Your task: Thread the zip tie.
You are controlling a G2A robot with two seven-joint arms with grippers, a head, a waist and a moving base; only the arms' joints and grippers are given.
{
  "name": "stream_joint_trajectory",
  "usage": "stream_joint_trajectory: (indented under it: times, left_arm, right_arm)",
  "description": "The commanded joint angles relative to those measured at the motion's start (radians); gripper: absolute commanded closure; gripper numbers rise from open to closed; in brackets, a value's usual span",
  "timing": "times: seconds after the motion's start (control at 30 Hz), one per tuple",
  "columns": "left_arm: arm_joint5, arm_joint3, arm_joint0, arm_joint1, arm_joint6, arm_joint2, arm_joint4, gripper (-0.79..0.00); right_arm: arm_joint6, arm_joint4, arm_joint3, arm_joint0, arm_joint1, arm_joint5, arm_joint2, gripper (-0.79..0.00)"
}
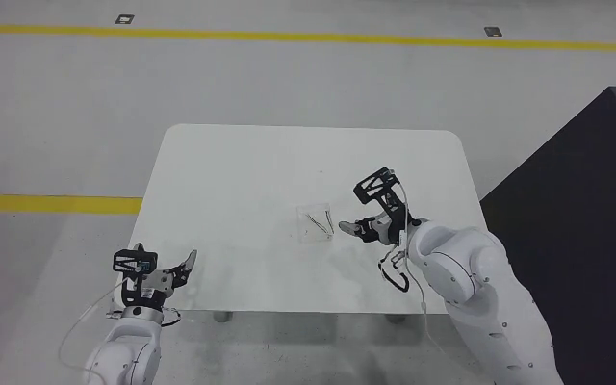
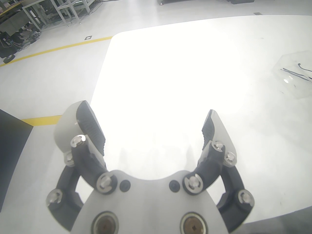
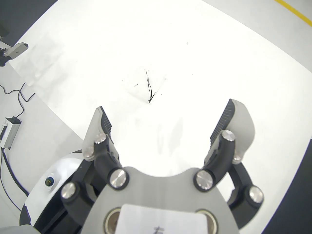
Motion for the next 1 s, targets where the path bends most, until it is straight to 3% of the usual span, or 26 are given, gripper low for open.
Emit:
stream_joint_trajectory:
  times: [0.0,0.23,0.37,0.5,0.6,0.7,0.83,0.97]
  left_arm:
    - [0.0,0.0,0.0,0.0,0.0,0.0,0.0,-0.785]
    - [0.0,0.0,0.0,0.0,0.0,0.0,0.0,-0.785]
    - [0.0,0.0,0.0,0.0,0.0,0.0,0.0,-0.785]
    - [0.0,0.0,0.0,0.0,0.0,0.0,0.0,-0.785]
    - [0.0,0.0,0.0,0.0,0.0,0.0,0.0,-0.785]
    - [0.0,0.0,0.0,0.0,0.0,0.0,0.0,-0.785]
    - [0.0,0.0,0.0,0.0,0.0,0.0,0.0,-0.785]
    - [0.0,0.0,0.0,0.0,0.0,0.0,0.0,-0.785]
  right_arm:
    - [0.0,0.0,0.0,0.0,0.0,0.0,0.0,-0.785]
    - [0.0,0.0,0.0,0.0,0.0,0.0,0.0,-0.785]
    - [0.022,-0.038,-0.065,0.022,-0.005,-0.004,-0.067,-0.785]
    - [0.196,0.021,-0.06,0.178,-0.031,0.136,-0.157,-0.785]
    - [0.349,0.106,0.023,0.338,-0.058,0.279,-0.213,-0.785]
    - [0.48,0.186,0.144,0.493,-0.086,0.348,-0.284,-0.785]
    - [0.435,0.226,0.33,0.611,-0.122,0.405,-0.364,-0.785]
    - [0.428,0.228,0.353,0.635,-0.129,0.412,-0.38,-0.785]
